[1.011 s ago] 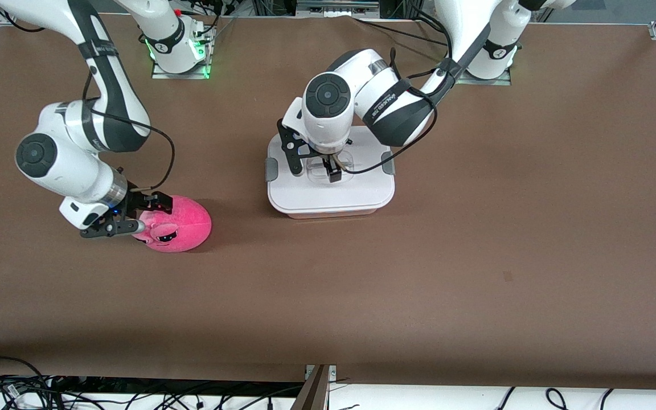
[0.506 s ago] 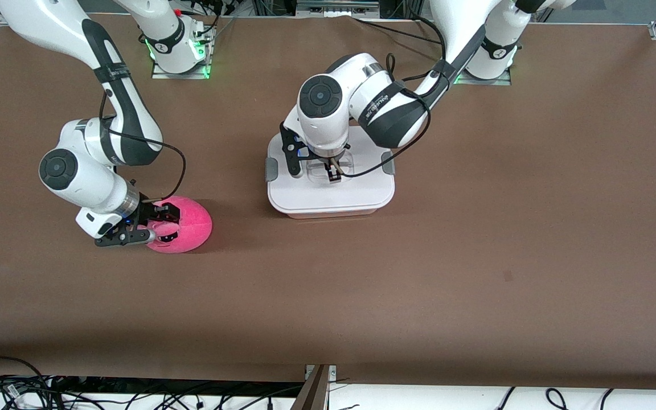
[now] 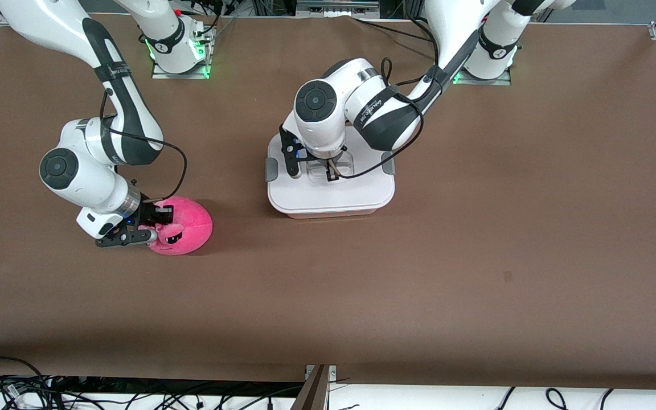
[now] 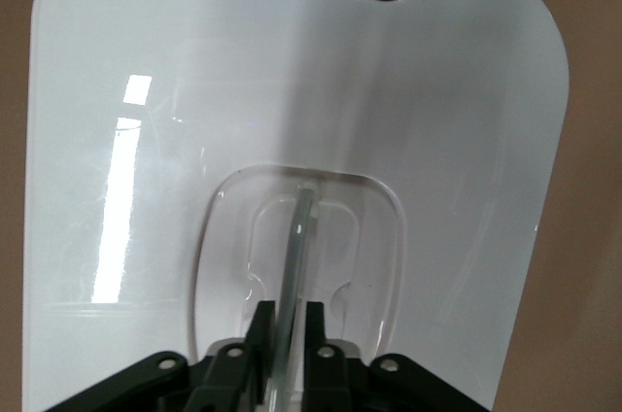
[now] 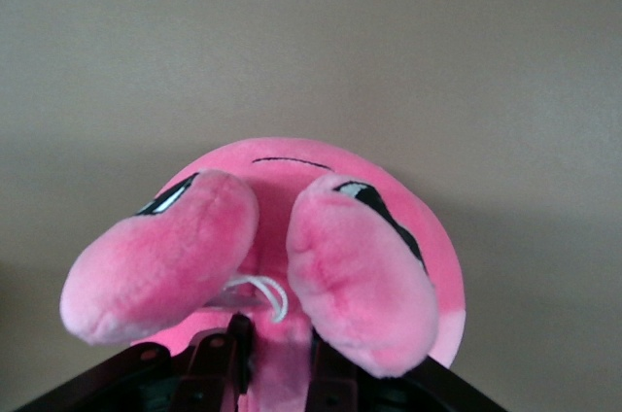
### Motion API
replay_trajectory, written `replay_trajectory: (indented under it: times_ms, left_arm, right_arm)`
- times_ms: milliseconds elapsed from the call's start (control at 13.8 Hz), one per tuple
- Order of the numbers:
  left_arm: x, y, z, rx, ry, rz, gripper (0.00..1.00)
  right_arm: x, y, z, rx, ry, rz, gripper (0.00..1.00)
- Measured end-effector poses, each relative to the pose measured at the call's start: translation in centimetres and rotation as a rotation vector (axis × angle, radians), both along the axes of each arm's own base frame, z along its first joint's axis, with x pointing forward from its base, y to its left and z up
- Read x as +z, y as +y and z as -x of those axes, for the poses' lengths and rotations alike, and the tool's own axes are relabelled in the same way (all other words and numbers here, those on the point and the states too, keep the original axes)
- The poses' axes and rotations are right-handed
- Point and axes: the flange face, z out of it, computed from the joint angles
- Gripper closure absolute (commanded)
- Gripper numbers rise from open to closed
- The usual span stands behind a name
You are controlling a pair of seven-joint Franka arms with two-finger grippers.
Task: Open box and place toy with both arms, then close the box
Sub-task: 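Lift the lid aside with the left gripper while the right gripper lifts the plush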
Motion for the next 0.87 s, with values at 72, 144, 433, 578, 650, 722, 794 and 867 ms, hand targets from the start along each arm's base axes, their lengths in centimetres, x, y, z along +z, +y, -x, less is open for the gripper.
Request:
replay_trajectory:
  times_ms: [72,144,433,578,650,722,794,867]
  left_arm:
    - [0.1,0.0,0.0,-0.006,0.0,0.001,1.0]
    - [0.3,0.0,0.1,-0.009,0.0,0.001,1.0]
    - [3.3,-0.1,0.9,-0.02,-0.006,0.004,1.0]
    - [7.2,0.4,1.9,-0.025,0.001,0.001,1.0]
    - [9.4,1.2,2.3,-0.018,0.014,-0.006,1.0]
    - [11.5,2.5,2.5,-0.005,0.034,-0.018,1.0]
    - [13.7,4.4,2.3,0.015,0.048,-0.035,1.0]
    - [15.7,6.8,1.7,0.045,0.057,-0.056,1.0]
  right_arm:
    - [0.6,0.3,-0.1,0.017,0.003,-0.001,1.0]
    - [1.3,0.7,-0.2,0.041,0.003,-0.004,1.0]
    - [5.5,2.5,-0.6,0.15,-0.042,-0.014,1.0]
    - [7.6,2.8,-0.5,0.201,-0.05,-0.013,1.0]
    - [8.6,3.0,-0.5,0.224,-0.041,-0.011,1.0]
    - [9.7,3.4,-0.6,0.26,-0.029,-0.007,1.0]
    - [11.0,4.3,-0.7,0.307,-0.016,0.0,1.0]
    - [12.4,5.6,-0.6,0.359,-0.005,0.009,1.0]
